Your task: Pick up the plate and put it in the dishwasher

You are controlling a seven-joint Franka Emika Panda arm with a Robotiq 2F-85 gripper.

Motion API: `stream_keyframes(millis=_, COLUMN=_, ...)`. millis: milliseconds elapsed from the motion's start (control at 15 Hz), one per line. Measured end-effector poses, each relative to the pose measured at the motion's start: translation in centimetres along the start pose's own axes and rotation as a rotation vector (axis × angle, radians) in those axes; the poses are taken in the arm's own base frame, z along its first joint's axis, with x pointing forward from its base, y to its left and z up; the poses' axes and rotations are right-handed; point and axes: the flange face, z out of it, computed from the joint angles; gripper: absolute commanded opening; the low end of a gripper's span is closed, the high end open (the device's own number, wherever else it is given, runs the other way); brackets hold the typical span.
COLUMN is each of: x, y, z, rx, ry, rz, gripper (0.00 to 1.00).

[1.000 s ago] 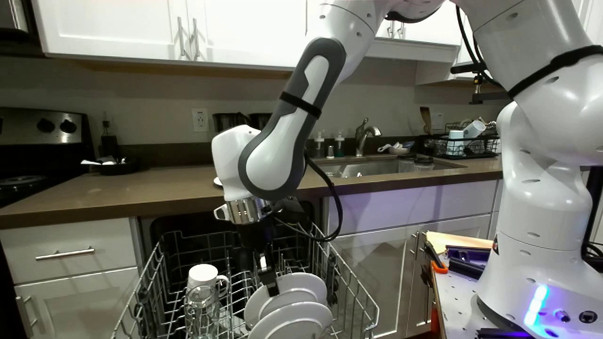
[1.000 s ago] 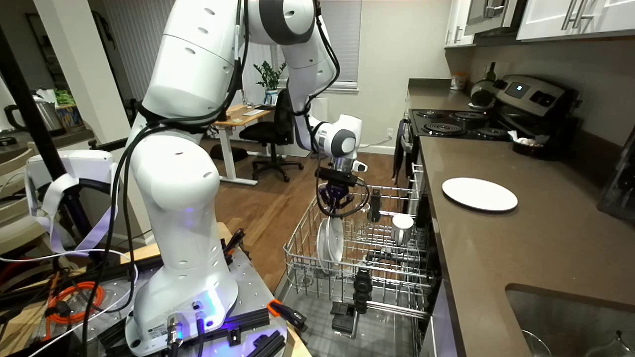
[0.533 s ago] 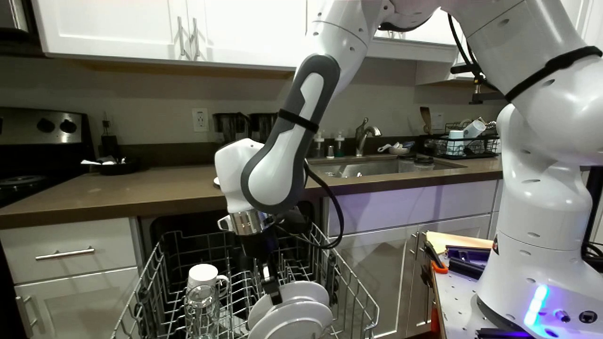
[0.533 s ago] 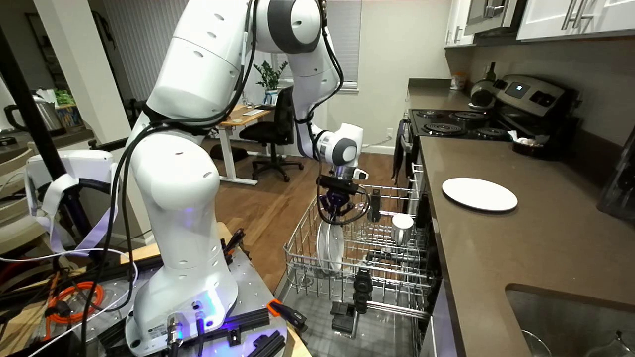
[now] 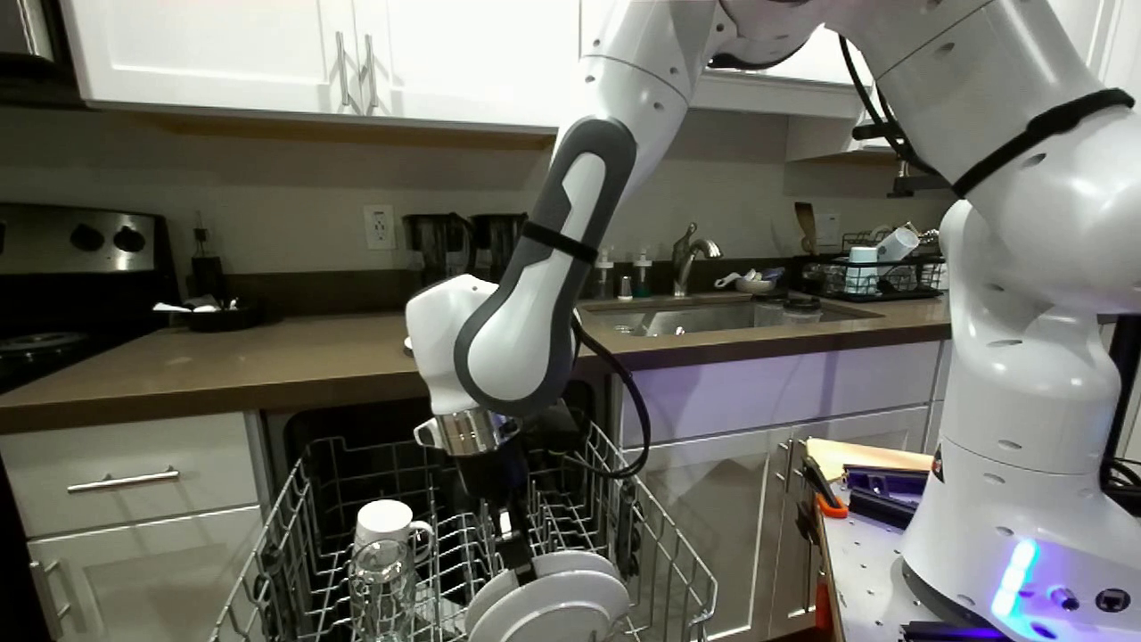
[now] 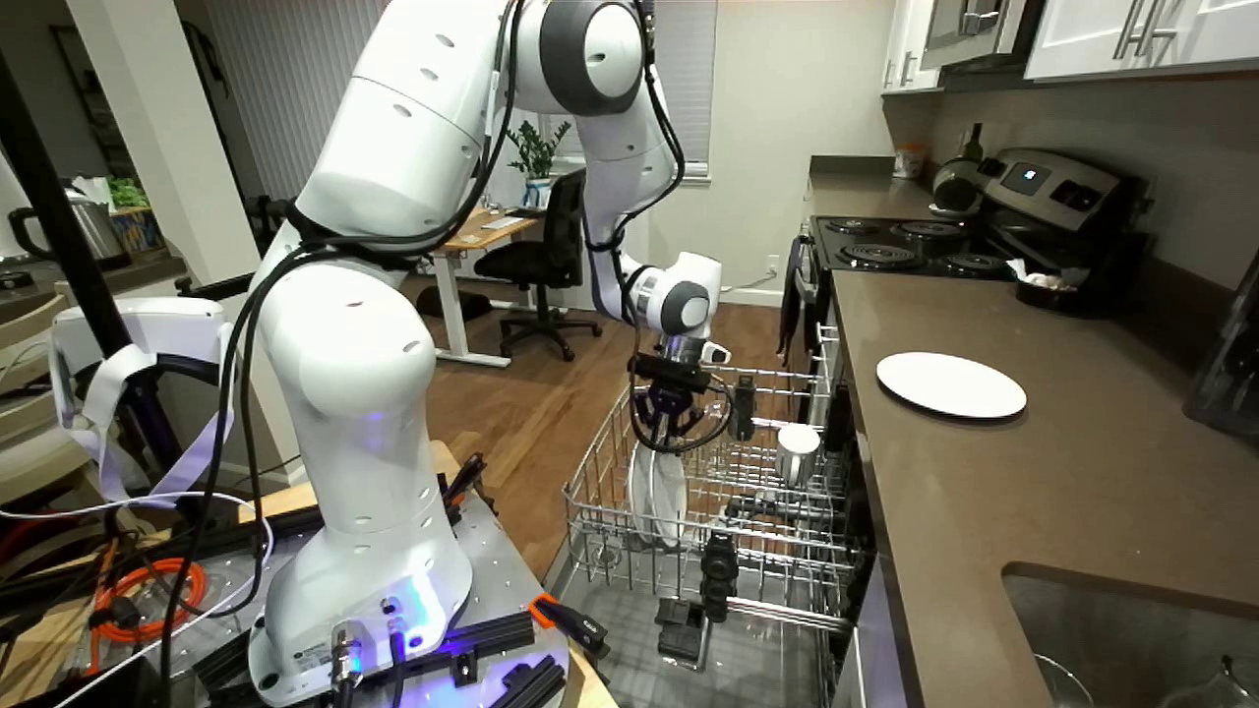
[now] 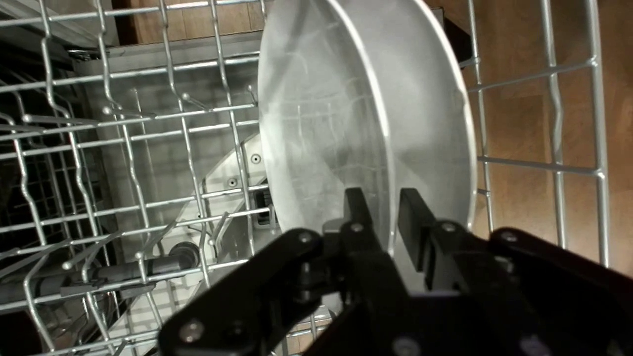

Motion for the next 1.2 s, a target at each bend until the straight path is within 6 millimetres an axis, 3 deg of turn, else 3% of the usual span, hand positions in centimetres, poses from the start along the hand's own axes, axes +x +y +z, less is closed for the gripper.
stream_keyframes(millis=400, x=-0.2, y=0.0, z=-1.2, rx=-0.003, ry=-0.010, rz=0.001, gripper=0.90)
stream_keyframes(millis=667, x=-0.3, y=0.2, z=-3.8, rx=-0.021, ry=0.011, rz=0.001, gripper=0.96)
stream_keyframes(millis=933, x=-0.6, y=0.2, z=-6.9, rx=-0.041, ry=0.026, rz=-0.001, gripper=0.91)
stream_keyframes(millis=1067, x=-0.8, y=0.3, z=-8.3, rx=-0.055, ry=0.026, rz=-0.006, gripper=0.99)
stream_keyframes(millis=1200, x=-0.9, y=0.4, z=-9.3, rx=-0.066, ry=0.033, rz=-0.008, gripper=0.97)
